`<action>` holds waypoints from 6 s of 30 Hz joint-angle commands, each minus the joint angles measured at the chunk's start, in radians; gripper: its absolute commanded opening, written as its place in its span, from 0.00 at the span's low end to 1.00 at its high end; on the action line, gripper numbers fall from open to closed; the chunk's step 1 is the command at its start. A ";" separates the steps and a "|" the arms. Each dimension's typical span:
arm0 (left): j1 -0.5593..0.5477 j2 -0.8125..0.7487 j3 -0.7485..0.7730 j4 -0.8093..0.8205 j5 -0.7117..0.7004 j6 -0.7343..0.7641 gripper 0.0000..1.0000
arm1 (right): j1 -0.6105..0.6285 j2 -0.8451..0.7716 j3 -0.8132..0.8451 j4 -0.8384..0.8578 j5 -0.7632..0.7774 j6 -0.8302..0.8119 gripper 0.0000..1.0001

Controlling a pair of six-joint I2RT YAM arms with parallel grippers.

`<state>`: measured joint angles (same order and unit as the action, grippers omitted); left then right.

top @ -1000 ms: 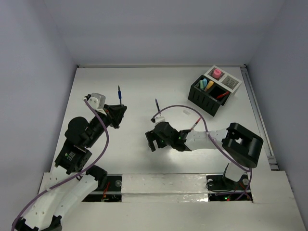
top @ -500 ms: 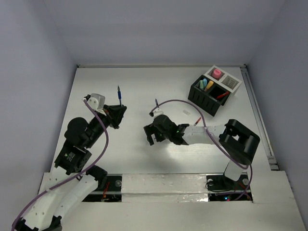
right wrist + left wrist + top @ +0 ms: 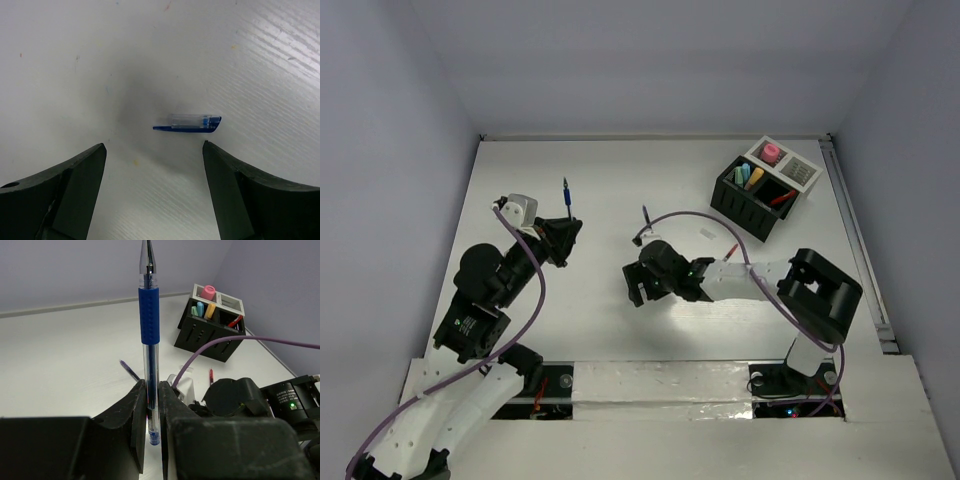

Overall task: Sort the stationery into containers
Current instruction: Move the pen to the center of the board, then pick up the pen cap from the center of the board, then close the pen cap on the pen.

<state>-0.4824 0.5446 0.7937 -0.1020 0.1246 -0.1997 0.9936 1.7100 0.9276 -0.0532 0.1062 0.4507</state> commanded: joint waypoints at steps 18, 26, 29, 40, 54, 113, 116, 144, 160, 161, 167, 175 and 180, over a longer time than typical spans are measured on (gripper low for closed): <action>0.004 -0.017 -0.002 0.045 0.014 0.008 0.00 | -0.001 0.184 0.243 -0.154 0.110 -0.040 0.70; 0.004 -0.018 -0.002 0.047 0.017 0.006 0.00 | -0.001 0.214 0.278 -0.249 0.167 -0.037 0.42; 0.004 -0.014 -0.002 0.048 0.021 0.005 0.00 | -0.001 0.217 0.286 -0.266 0.184 -0.040 0.38; 0.004 0.008 -0.010 0.070 0.061 -0.043 0.00 | -0.001 0.244 0.309 -0.290 0.190 -0.072 0.00; 0.004 0.037 -0.217 0.379 0.312 -0.314 0.00 | -0.082 -0.423 -0.071 0.265 0.164 -0.020 0.00; -0.229 0.239 -0.275 0.542 0.205 -0.307 0.00 | -0.082 -0.440 -0.075 0.794 0.010 0.059 0.00; -0.229 0.238 -0.275 0.542 0.205 -0.305 0.00 | -0.082 -0.438 -0.072 0.791 0.012 0.054 0.00; -0.229 0.229 -0.249 0.539 0.201 -0.305 0.00 | -0.082 -0.420 -0.049 0.768 0.055 -0.018 0.00; -0.229 0.271 -0.223 0.545 0.188 -0.319 0.00 | -0.082 -0.474 -0.081 0.788 0.061 -0.009 0.00; -0.229 0.281 -0.228 0.545 0.190 -0.320 0.00 | -0.082 -0.474 -0.076 0.790 0.062 -0.009 0.00; -0.229 0.290 -0.240 0.561 0.205 -0.325 0.00 | -0.082 -0.458 -0.050 0.796 0.073 -0.009 0.00; -0.229 0.278 -0.238 0.555 0.201 -0.317 0.00 | -0.082 -0.431 -0.038 0.799 0.053 0.005 0.00; -0.229 0.259 -0.231 0.542 0.167 -0.310 0.00 | -0.082 -0.441 -0.061 0.797 0.050 0.017 0.00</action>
<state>-0.7074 0.8368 0.5350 0.3843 0.3004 -0.5217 0.9062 1.2713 0.8486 0.6933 0.1608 0.4534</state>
